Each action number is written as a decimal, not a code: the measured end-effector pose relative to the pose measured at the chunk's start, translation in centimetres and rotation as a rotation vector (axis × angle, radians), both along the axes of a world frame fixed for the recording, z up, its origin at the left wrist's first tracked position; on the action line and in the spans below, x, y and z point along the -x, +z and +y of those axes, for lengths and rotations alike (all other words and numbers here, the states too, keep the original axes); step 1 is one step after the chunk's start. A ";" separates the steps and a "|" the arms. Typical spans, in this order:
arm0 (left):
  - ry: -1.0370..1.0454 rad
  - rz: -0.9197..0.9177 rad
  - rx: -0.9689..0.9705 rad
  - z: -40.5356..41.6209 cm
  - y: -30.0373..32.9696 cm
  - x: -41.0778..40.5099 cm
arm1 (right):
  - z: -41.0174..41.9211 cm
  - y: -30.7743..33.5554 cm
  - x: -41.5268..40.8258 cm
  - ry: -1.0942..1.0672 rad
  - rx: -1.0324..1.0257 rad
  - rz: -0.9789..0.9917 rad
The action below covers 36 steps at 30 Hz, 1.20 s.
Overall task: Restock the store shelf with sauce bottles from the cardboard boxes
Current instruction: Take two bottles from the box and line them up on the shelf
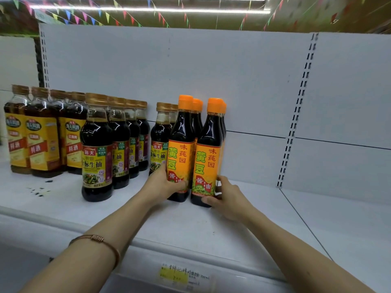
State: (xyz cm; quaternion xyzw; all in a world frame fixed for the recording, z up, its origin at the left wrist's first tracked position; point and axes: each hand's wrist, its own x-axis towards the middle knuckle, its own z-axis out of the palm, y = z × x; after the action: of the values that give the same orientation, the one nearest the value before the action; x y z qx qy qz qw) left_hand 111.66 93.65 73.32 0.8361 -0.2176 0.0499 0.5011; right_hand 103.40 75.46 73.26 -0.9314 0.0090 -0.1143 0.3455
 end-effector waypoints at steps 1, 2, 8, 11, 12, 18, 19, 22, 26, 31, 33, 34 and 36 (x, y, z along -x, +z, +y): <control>-0.011 0.006 -0.003 0.0 -0.1 -0.1 | -0.1 0.0 0.0 0.003 0.001 -0.003; -0.022 0.015 -0.002 0.0 -0.3 -0.3 | -0.2 -0.1 -0.1 0.008 0.005 -0.007; -0.079 0.062 0.054 -0.5 -0.6 -1.1 | -0.6 -0.8 -1.7 -0.009 0.111 0.011; -0.100 0.052 0.049 -0.6 -0.8 -1.1 | -0.7 -1.2 -2.6 -0.029 0.133 0.014; -0.103 0.045 0.050 -0.6 -0.9 -1.1 | -0.8 -1.3 -2.8 -0.031 0.135 0.009; -0.090 0.016 0.052 -0.4 -1.1 -1.2 | -1.0 -1.6 -3.3 -0.055 0.141 -0.004; -0.083 0.013 0.051 -0.4 -1.1 -1.2 | -0.9 -1.6 -3.4 -0.055 0.141 0.000; -0.055 0.024 0.060 -0.5 -1.1 -1.4 | -1.0 -1.2 -3.2 -0.040 0.138 0.023; -0.021 0.037 0.054 -0.5 -1.2 -1.8 | -1.9 -0.3 -2.3 0.024 0.086 0.039; -0.013 0.057 0.062 -0.5 -1.3 -2.2 | -2.2 0.1 -1.7 0.045 0.053 0.037; -0.021 0.067 0.071 -0.4 -1.3 -2.2 | -2.1 -0.1 -1.7 0.044 0.051 0.023; -0.023 0.073 0.076 -0.4 -1.3 -2.2 | -2.1 -0.2 -1.6 0.044 0.050 0.017; -0.028 0.086 0.083 -0.3 -1.3 -2.3 | -2.0 -0.5 -1.6 0.042 0.057 0.013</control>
State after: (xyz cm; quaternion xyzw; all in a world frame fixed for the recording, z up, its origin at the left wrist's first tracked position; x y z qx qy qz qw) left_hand 113.97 93.31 72.01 0.8128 -0.2054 0.0156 0.5449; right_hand 104.97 73.43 72.81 -0.9416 -0.0115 -0.1012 0.3211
